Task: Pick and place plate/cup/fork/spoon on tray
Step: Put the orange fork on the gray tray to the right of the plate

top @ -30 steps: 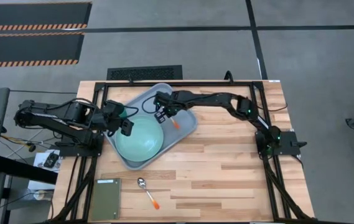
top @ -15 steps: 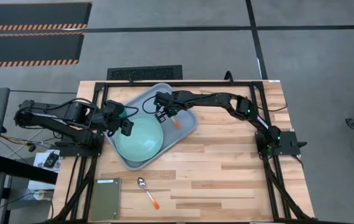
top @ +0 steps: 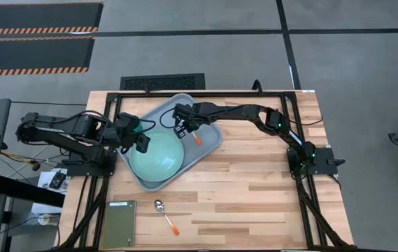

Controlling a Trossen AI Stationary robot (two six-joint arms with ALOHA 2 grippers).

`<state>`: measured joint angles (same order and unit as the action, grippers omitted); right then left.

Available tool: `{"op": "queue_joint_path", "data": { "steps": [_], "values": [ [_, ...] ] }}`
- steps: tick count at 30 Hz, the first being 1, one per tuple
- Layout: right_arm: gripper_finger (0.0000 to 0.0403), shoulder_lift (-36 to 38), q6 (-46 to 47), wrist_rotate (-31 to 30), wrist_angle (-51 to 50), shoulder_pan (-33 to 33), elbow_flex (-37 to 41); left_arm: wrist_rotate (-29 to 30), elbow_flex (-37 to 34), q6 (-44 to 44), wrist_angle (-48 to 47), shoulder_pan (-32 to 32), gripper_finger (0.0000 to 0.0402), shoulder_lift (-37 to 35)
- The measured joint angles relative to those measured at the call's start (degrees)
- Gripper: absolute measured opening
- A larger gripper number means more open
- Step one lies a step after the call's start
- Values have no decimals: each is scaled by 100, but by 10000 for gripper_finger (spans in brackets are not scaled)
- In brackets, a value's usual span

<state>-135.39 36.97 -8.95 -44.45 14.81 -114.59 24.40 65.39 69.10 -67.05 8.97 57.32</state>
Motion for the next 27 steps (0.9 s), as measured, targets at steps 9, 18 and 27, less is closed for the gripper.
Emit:
{"op": "queue_joint_path", "data": {
  "steps": [9,18,27],
  "values": [
    [56,0,-33,3,-7,-15,2,0,0,9,0,0,238,0],
    [56,9,-111,-14,158,-69,293,-2,0,9,0,2,238,1],
    [56,-98,-98,-10,397,-93,298,14,0,9,1,2,238,0]
  ]
}}
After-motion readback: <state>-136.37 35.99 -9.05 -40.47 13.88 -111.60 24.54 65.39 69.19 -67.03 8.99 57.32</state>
